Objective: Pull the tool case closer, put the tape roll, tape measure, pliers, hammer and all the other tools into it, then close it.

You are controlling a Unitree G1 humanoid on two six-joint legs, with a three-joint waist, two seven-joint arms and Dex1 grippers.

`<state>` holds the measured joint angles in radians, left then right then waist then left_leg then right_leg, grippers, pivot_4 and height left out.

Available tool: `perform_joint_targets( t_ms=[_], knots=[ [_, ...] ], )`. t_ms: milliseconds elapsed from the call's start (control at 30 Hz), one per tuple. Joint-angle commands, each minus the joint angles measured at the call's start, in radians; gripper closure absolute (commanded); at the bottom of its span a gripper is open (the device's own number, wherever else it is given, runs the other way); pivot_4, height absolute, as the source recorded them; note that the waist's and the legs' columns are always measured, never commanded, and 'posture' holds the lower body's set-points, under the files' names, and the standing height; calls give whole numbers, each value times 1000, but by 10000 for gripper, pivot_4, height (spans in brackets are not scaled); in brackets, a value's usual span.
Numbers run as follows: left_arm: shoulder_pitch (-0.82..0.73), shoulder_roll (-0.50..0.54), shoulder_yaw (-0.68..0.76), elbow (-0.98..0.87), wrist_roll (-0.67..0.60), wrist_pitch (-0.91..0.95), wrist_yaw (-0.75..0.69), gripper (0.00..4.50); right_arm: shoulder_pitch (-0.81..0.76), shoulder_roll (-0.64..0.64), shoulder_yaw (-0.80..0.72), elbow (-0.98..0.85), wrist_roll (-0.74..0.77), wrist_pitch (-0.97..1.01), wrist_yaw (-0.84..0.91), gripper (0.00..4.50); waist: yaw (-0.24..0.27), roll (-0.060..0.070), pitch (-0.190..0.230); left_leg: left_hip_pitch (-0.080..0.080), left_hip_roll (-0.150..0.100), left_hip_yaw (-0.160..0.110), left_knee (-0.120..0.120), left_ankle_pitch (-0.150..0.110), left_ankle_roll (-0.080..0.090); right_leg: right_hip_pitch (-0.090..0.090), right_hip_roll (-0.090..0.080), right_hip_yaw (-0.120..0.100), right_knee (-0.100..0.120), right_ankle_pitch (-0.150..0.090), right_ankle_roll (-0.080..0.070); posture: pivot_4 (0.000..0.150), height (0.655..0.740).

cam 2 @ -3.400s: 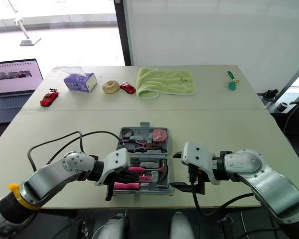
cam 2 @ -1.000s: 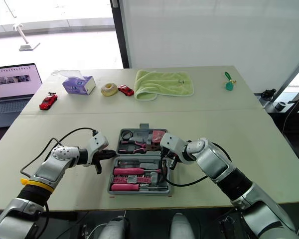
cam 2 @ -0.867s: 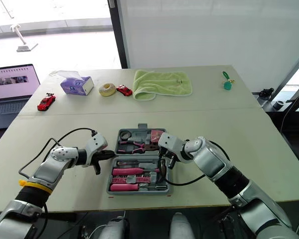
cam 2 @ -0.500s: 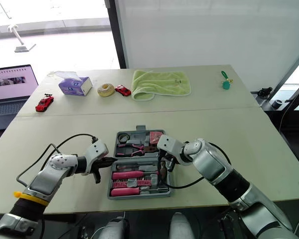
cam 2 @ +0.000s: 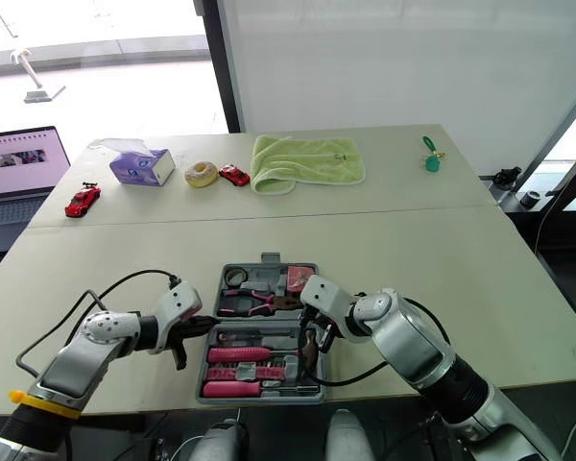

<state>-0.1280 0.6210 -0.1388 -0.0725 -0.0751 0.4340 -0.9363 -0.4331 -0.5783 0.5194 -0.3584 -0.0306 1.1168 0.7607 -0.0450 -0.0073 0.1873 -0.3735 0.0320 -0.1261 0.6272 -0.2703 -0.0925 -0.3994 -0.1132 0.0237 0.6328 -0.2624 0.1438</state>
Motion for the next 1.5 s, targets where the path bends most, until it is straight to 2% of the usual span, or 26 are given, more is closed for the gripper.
perform_joint_targets(
  t_ms=[33, 767, 1033, 1167, 1333, 1433, 1500],
  knots=[
    [35, -5, -53, -26, -18, 12, -27, 45000, -16, 29, 18, -54, 46, -27, 17, 44652, 0, 0, 0, 0, 0, 0, 0, 0, 0, 0, 0, 0, 0, 0, 0, 1500, 7400],
    [-5, -42, -77, -4, -1, 6, -15, 45000, -20, 1, 7, -13, 28, -44, -8, 44652, 7, 0, 0, 0, 0, 0, 1, 0, 0, 1, 0, 0, 0, 0, 0, 1500, 7400],
    [-14, -24, -79, 8, 12, -2, -22, 45000, -15, -2, -4, -4, 27, -45, -20, 44652, 11, 0, 0, 0, 0, 0, 1, 0, 0, 1, 0, 0, -1, 0, 0, 1500, 7400],
    [-14, 20, -40, 3, 15, 23, -13, 45000, -5, -36, -18, -15, 28, -58, -16, 44652, 10, 0, 0, 0, 0, 0, 1, 0, 0, 1, 0, 0, -1, 0, 0, 1500, 7400],
    [10, 110, 40, -72, -43, 92, -39, 45000, 17, -116, -70, -55, 52, -83, 12, 44652, 1, 0, 0, -2, 0, 0, 0, 0, 0, -2, 0, 0, -1, 0, 0, 1500, 7400],
    [30, 197, 101, -103, -67, 101, -64, 45000, 54, -211, -117, -86, 49, -131, 31, 44652, 3, -1, 1, -3, 0, 0, -1, 0, 0, -3, 0, 0, 0, 0, 0, 1500, 7400],
    [33, 219, 135, -114, -86, 103, -60, 45000, 74, -243, -156, -99, 54, -144, 30, 44652, 4, -1, 1, -3, 0, 0, -1, 0, 0, -4, 0, 0, -1, 0, 0, 1500, 7400]
  ],
)
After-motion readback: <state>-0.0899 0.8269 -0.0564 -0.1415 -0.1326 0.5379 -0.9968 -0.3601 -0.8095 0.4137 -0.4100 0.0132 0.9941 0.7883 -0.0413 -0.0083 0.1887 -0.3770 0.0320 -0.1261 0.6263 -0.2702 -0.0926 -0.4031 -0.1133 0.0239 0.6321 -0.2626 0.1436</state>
